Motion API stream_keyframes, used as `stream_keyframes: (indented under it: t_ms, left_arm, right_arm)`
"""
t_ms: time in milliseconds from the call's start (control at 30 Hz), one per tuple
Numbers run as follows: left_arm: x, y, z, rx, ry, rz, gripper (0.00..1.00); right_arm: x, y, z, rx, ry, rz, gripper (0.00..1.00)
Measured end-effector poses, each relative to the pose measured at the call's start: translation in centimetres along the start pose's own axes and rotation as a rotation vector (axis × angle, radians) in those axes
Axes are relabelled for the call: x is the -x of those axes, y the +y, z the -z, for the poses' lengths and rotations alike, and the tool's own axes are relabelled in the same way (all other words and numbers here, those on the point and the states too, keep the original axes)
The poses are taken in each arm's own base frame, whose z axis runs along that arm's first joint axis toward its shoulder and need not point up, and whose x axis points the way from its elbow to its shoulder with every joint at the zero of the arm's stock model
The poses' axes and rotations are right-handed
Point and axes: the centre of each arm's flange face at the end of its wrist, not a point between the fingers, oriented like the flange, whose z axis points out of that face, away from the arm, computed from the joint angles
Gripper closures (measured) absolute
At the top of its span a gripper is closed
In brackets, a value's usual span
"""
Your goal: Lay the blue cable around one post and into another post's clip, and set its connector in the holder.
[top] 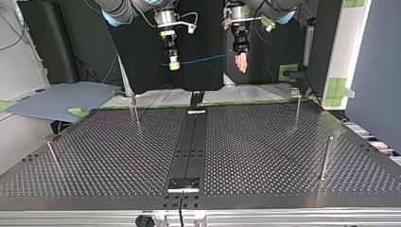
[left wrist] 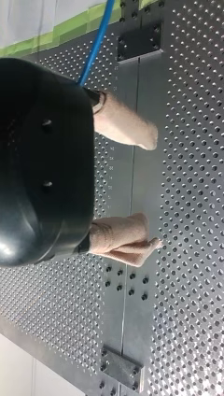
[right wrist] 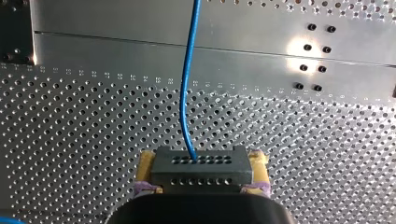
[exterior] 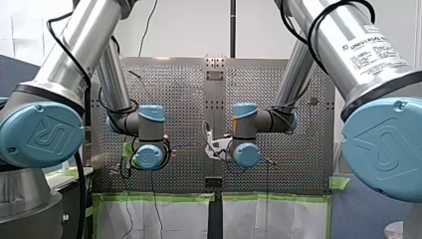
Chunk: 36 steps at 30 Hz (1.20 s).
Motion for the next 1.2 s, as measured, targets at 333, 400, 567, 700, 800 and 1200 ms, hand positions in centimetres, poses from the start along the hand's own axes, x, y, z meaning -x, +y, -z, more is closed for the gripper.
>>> stream_keyframes:
  t_ms: [333, 400, 567, 700, 800, 1200]
  left_arm:
    - [0.0, 0.0, 0.0, 0.000, 0.000, 0.000, 0.00]
    - [0.0, 0.0, 0.0, 0.000, 0.000, 0.000, 0.00]
    - [0.0, 0.0, 0.0, 0.000, 0.000, 0.000, 0.00]
    - [0.0, 0.0, 0.0, 0.001, 0.000, 0.000, 0.00]
    - [-0.3, 0.2, 0.2, 0.002, 0.011, -0.007, 0.00]
    - [-1.2, 0.7, 0.9, 0.005, 0.069, -0.044, 0.00]
  right_arm:
    - [0.0, 0.0, 0.0, 0.000, 0.000, 0.000, 1.00]
    - [0.0, 0.0, 0.0, 0.000, 0.000, 0.000, 1.00]
    - [0.0, 0.0, 0.0, 0.000, 0.000, 0.000, 1.00]
    - [0.0, 0.0, 0.0, 0.000, 0.000, 0.000, 1.00]
    - [0.1, -0.1, 0.2, -0.005, -0.005, 0.002, 1.00]
    - [0.6, -0.9, 0.9, -0.024, -0.029, 0.010, 1.00]
